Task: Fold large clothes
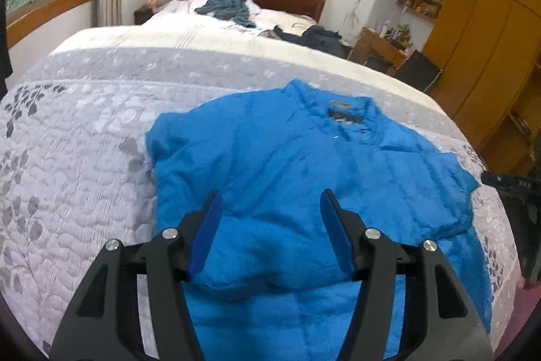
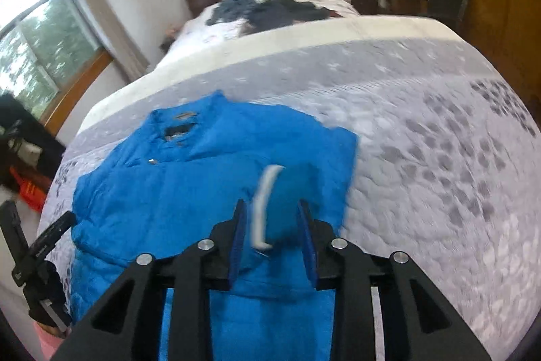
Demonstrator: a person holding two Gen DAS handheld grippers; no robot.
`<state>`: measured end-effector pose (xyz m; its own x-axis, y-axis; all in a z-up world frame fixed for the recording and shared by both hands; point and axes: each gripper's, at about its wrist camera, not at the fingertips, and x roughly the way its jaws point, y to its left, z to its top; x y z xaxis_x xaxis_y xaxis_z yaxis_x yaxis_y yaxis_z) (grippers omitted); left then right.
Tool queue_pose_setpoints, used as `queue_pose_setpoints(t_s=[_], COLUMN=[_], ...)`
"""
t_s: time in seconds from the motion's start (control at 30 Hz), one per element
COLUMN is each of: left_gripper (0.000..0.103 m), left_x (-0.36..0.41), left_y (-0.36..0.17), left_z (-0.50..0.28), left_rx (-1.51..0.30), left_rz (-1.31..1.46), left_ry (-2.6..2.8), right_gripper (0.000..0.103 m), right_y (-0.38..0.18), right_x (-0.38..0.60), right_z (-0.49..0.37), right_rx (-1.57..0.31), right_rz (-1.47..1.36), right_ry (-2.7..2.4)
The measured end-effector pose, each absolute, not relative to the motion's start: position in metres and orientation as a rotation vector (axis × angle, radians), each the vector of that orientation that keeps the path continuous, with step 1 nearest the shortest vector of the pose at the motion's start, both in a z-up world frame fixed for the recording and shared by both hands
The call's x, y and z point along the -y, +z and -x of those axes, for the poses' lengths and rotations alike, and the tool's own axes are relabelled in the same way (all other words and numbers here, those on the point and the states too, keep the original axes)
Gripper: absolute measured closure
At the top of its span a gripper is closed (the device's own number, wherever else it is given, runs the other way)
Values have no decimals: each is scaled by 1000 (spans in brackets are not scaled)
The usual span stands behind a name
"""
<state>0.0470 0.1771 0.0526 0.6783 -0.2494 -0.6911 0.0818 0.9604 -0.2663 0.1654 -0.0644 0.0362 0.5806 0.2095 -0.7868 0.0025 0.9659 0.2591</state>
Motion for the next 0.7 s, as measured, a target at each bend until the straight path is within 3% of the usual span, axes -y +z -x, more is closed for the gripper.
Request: queue_pose_setpoints(t_s=[0.5,0.6,0.63,0.7], left_gripper=[44,44,43,41], left_x=[-176,-183,-187,-194], left_y=[18,29,35,45], left_z=[-60,-48,-39,-22], left_rx=[-895,-895,-886,-880], left_rz=[192,222,228,221], left_ry=[-169,-166,-164,-166], right_gripper=[74,68,60,55], right_y=[-25,-10,-4,10], right_x=[76,79,80,84], right_z=[-185,-168,-160,-138], right_rx=[-1039,-1000,-980,-946], right_rz=[-322,-335,-335,-313], right_ry=[142,170,183,200])
